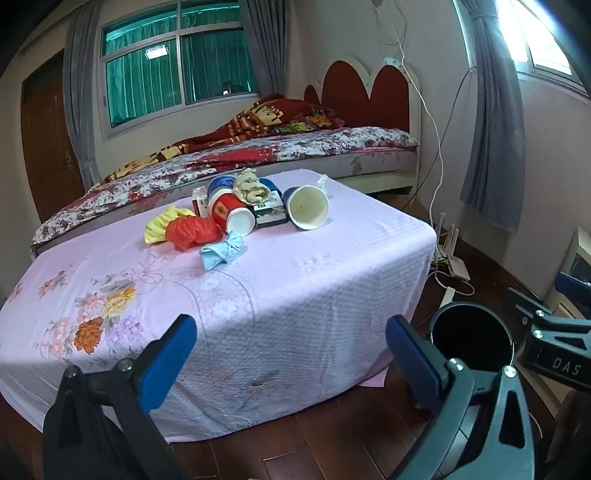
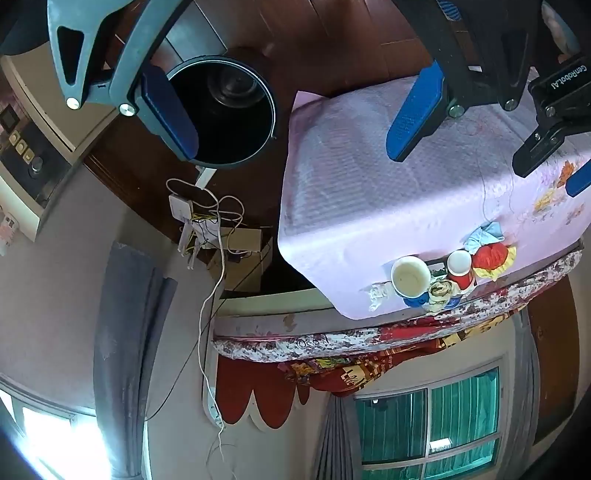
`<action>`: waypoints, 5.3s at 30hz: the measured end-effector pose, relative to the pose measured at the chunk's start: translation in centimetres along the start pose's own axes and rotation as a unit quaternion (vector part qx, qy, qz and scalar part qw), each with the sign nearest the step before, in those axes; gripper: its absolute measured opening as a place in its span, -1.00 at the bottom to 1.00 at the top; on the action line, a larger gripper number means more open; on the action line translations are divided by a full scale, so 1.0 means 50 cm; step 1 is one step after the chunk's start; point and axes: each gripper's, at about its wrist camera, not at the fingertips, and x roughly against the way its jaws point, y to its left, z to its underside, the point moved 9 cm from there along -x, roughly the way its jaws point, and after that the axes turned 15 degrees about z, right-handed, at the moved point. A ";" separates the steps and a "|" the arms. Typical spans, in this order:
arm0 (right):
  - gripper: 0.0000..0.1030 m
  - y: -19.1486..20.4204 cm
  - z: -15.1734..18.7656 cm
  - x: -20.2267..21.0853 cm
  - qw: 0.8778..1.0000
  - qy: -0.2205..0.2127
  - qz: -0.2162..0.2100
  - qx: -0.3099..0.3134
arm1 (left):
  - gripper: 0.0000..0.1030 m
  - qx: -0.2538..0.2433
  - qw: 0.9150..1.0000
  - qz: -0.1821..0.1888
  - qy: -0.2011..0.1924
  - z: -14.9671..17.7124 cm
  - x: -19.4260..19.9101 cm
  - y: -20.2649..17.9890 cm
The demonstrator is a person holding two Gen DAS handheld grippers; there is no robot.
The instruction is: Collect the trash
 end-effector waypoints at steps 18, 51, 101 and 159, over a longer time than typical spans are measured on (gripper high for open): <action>1.00 0.014 0.005 0.002 1.000 0.000 0.003 0.008 | 0.99 0.007 1.000 0.000 0.001 0.010 0.000 0.001; 1.00 0.016 0.002 0.001 1.000 -0.002 0.002 0.010 | 0.99 0.010 1.000 0.002 0.002 0.010 -0.004 0.001; 1.00 0.245 -0.153 -0.169 0.990 -0.001 -0.121 0.077 | 0.99 0.082 0.996 -0.016 0.041 -0.064 -0.199 0.252; 0.10 0.107 -0.195 -0.200 0.989 -0.019 -0.115 0.091 | -0.23 0.018 0.989 0.142 0.027 -0.148 -0.239 0.002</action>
